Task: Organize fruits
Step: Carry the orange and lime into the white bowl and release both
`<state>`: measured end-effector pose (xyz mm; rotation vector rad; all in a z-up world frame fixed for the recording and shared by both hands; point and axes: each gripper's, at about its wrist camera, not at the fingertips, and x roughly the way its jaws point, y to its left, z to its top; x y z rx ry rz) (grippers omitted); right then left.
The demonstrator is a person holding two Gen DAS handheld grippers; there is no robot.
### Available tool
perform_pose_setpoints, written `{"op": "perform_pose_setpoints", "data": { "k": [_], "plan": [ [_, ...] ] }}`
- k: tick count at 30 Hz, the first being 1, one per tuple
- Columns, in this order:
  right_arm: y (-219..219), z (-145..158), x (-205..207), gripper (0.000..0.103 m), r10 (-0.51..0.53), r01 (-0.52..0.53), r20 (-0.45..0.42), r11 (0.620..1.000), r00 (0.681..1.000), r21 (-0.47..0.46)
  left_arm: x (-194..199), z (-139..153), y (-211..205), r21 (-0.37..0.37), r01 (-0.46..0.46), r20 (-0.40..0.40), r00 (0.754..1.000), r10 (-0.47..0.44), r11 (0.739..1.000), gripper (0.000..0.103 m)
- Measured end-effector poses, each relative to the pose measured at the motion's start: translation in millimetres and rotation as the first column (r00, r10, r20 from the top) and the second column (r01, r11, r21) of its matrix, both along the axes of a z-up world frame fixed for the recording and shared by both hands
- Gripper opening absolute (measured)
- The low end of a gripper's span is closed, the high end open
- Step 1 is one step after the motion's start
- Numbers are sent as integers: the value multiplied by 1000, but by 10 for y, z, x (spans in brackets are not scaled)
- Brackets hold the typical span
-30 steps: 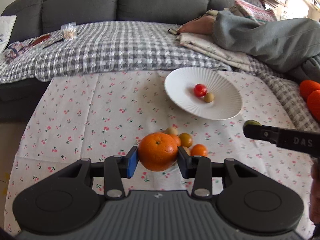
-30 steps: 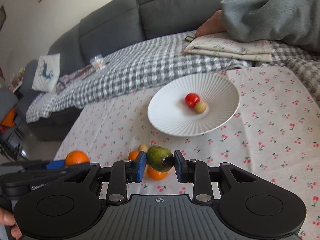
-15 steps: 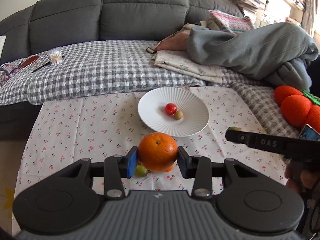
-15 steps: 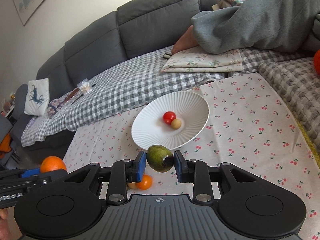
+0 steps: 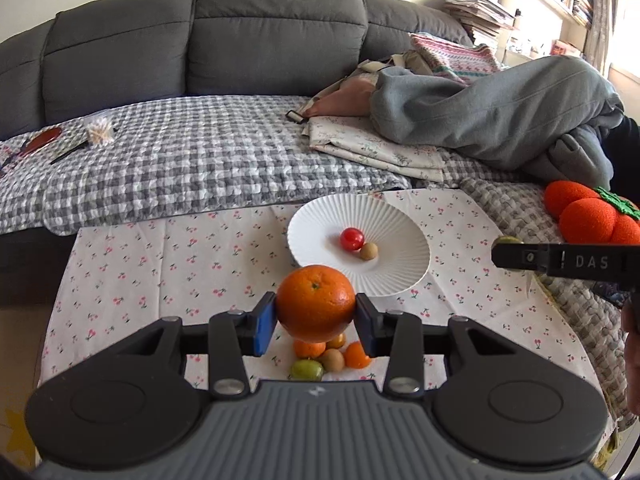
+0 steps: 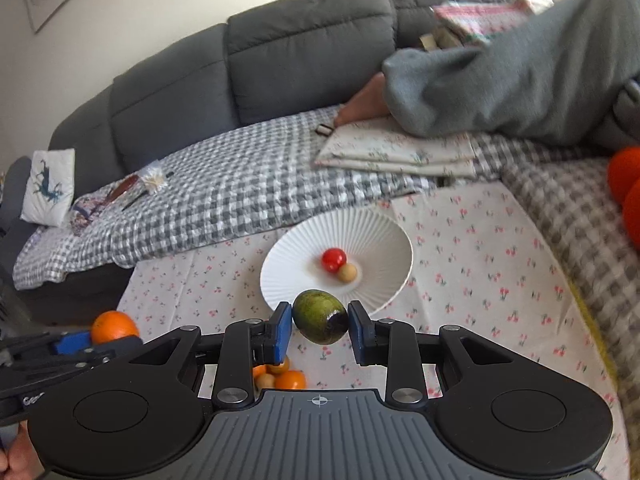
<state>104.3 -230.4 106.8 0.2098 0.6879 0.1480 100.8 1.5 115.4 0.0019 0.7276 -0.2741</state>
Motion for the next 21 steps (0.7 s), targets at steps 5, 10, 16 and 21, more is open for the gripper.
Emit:
{"op": "perform_pose_setpoints", "data": {
  "k": [5,10,16,21],
  "plan": [
    [-17,-75,267,29,40,-45,-47,992,998,-116,261,-58,-88,25,27,15,1000,-28,999,40],
    [-132,-314,649,29,99,-105,-65,988,993,-112,660,-278,-233,49,60,-1,998,-60,997,40],
    [-257,-672,1119,29,122,-138,-114,980,986,-143,1147,-682,-478,47,116,-50,992,-113,992,40],
    [-294,-884,1423,29,163,-181,-118,969,980,-166,1370,-1005,-711,80,180,-70,982,-175,980,40]
  ]
}}
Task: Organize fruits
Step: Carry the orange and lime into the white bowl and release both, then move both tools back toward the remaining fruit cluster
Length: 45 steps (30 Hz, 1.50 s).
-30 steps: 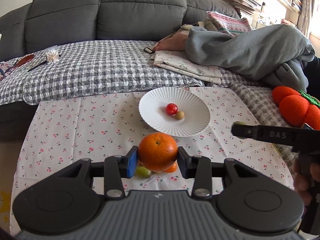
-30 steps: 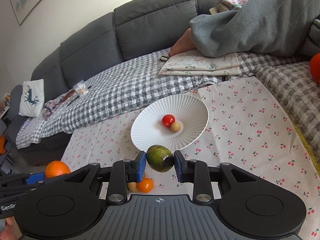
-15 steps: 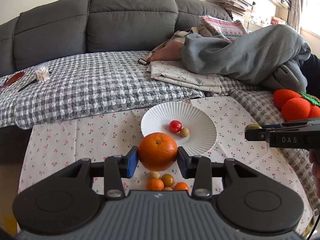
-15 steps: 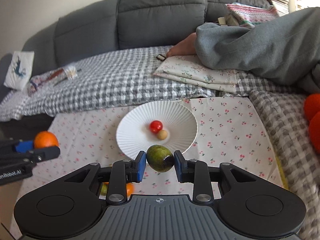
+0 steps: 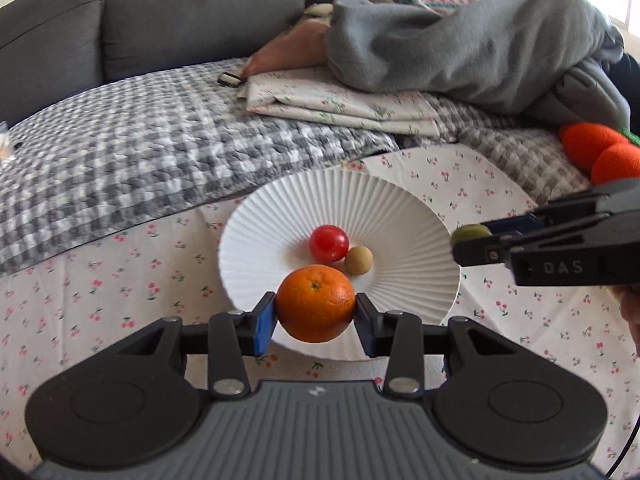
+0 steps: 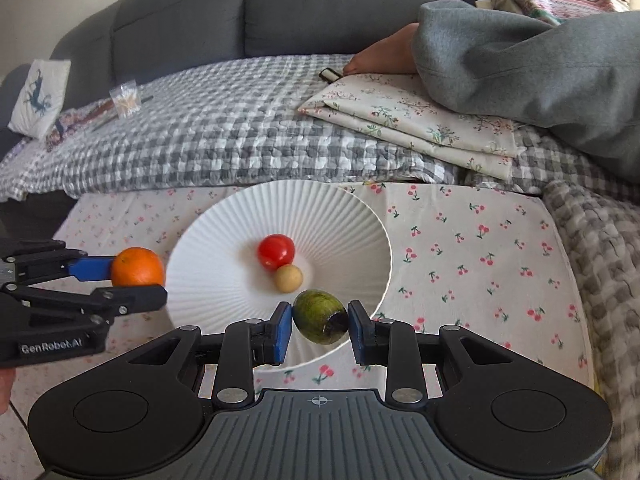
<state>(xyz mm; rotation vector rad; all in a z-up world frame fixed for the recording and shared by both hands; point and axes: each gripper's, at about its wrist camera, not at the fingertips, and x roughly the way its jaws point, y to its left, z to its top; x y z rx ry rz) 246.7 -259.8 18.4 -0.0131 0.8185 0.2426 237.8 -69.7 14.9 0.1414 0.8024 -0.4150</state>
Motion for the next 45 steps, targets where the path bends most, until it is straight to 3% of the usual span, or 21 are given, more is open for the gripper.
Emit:
{"op": "perform_pose_setpoints", "data": {
  "k": [7,14,22,36,45],
  "plan": [
    [88,-329,313,29,20,-20,-15,1000,1000,-12,206,-338,-164,35,45,-23,999,-44,998,40],
    [135,-470,428,29,27,-27,-7,999,1000,-17,293,-446,-223,44,72,-12,997,-71,996,40],
    [198,-493,440,30,10,-10,-4,1000,1000,-28,280,-450,-257,50,78,-3,997,-78,996,40],
    [-51,-222,229,34,-47,47,1,996,999,74,142,-208,45,44,64,3,998,-64,997,48],
    [-62,31,-221,68,-55,56,-13,983,998,173,-137,81,404,13,-23,-11,1000,23,1000,58]
  ]
}}
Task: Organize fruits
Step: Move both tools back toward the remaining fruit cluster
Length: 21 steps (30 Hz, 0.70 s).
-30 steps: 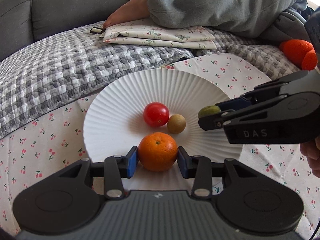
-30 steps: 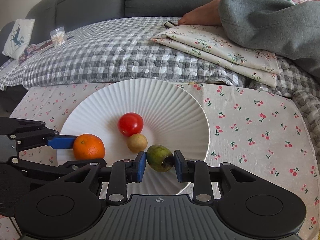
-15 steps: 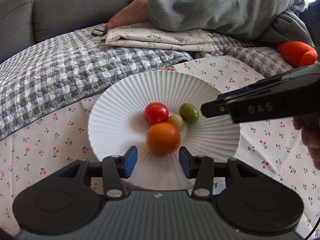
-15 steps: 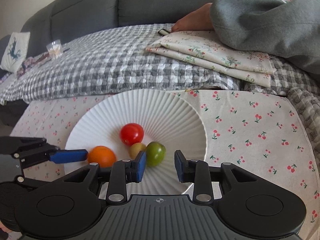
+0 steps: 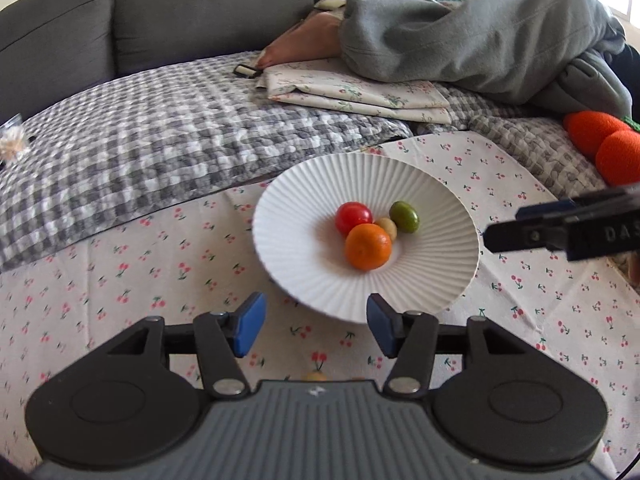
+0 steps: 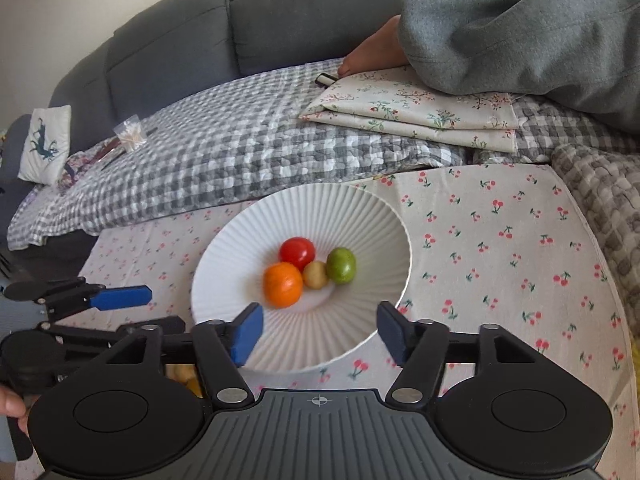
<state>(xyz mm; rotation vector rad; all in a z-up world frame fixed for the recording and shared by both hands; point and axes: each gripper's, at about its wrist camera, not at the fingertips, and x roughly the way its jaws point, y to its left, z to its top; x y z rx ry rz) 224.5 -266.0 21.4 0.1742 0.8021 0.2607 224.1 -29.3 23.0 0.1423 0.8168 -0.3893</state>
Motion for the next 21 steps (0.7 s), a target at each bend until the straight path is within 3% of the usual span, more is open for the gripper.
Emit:
{"op": "perform_pose_setpoints", "data": {
  "k": [5,12,16,21],
  "plan": [
    [73,94,-229,80,10,-10,4,1000,1000,17,-231,117,133,-7,-42,-1,999,42,999,67],
    [169,251,-456,89,24,-24,12,998,1000,53,-482,206,323,-22,-103,1,995,103,994,87],
    [260,287,-600,96,47,-46,-3,996,999,82,-574,193,412,-35,-122,-8,992,122,992,92],
    [361,248,-745,98,81,-78,-23,991,996,109,-641,139,455,-35,-115,-20,993,114,993,94]
  ]
}}
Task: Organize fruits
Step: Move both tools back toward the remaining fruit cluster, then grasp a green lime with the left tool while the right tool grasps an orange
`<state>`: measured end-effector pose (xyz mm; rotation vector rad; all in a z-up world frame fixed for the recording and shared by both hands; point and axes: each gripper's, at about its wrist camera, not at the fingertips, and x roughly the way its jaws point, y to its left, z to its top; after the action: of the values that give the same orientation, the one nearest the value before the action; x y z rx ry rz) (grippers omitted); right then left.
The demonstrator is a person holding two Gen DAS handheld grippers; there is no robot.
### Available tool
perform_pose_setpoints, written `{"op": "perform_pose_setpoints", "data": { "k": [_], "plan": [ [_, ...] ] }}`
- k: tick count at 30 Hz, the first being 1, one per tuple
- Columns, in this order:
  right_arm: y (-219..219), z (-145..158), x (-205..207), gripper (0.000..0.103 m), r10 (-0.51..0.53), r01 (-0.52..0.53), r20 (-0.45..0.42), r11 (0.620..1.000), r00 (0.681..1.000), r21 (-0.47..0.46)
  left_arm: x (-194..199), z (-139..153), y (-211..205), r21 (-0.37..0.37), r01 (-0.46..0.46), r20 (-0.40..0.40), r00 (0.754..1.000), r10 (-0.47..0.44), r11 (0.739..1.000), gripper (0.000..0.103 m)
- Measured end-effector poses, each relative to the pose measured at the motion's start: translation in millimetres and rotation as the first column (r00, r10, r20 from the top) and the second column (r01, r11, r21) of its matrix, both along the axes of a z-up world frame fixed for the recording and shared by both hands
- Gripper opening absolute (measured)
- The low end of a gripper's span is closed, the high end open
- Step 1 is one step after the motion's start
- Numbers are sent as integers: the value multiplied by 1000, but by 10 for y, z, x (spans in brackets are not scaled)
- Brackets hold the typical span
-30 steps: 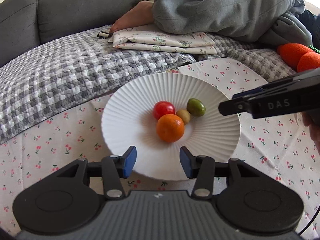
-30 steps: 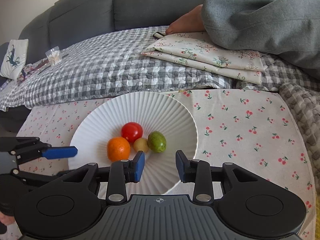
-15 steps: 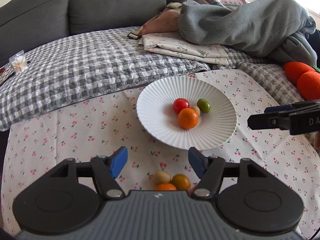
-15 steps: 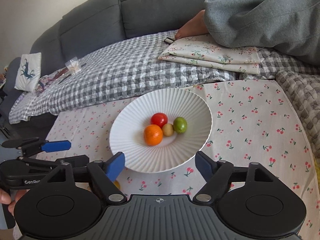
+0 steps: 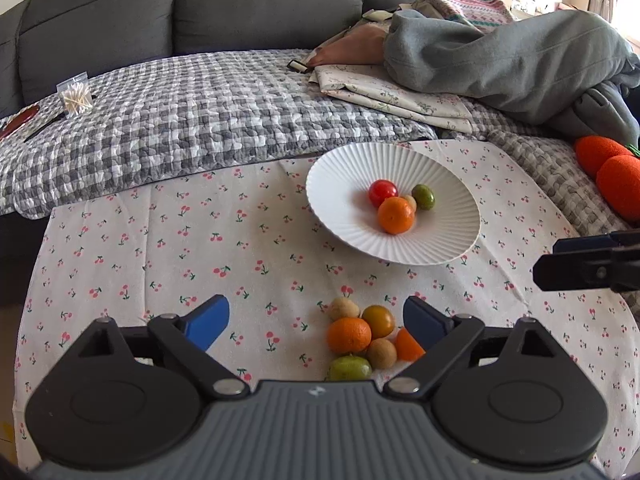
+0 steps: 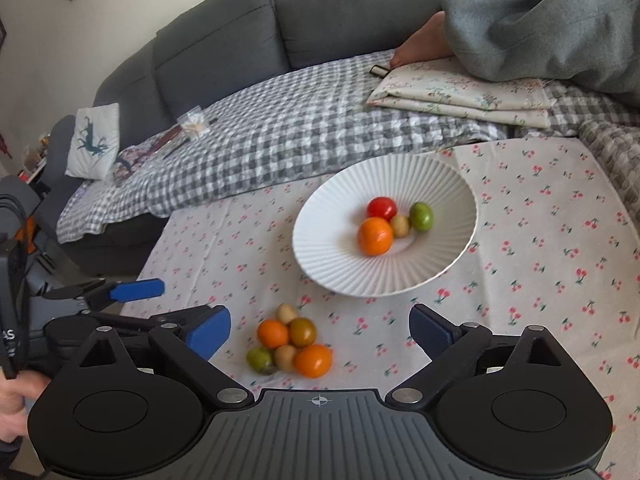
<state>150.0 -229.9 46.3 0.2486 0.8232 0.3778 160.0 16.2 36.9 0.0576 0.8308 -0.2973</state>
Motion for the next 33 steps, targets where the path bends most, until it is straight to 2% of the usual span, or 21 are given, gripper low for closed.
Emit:
{"op": "perform_pose_setpoints", "data": {
  "k": [7,11,19,22,25,30,33],
  "plan": [
    [45,-192,-63,98,33,-34,-16,999,999,-29,-109,-230,-95,50,89,-20,996,-88,995,94],
    [54,-344,-73,98,40,-42,-51,998,998,-54,-130,-404,-148,50,126,-39,992,-124,991,93],
    [241,-493,-112,98,83,-85,-23,988,996,-127,-157,-671,-286,92,190,-33,982,-188,977,87],
    [324,-574,-93,96,107,-110,-29,983,994,-147,-152,-741,-329,120,212,-35,977,-210,970,75],
    [373,-610,-73,93,118,-121,-26,979,993,-164,-108,-794,-340,115,215,-44,976,-211,970,64],
    [396,-661,-27,84,125,-129,-36,977,992,-170,-65,-861,-330,101,231,-59,972,-226,968,38],
    [408,-695,-8,76,136,-141,-42,973,990,-180,-67,-858,-306,97,243,-56,970,-238,965,33]
  ]
}}
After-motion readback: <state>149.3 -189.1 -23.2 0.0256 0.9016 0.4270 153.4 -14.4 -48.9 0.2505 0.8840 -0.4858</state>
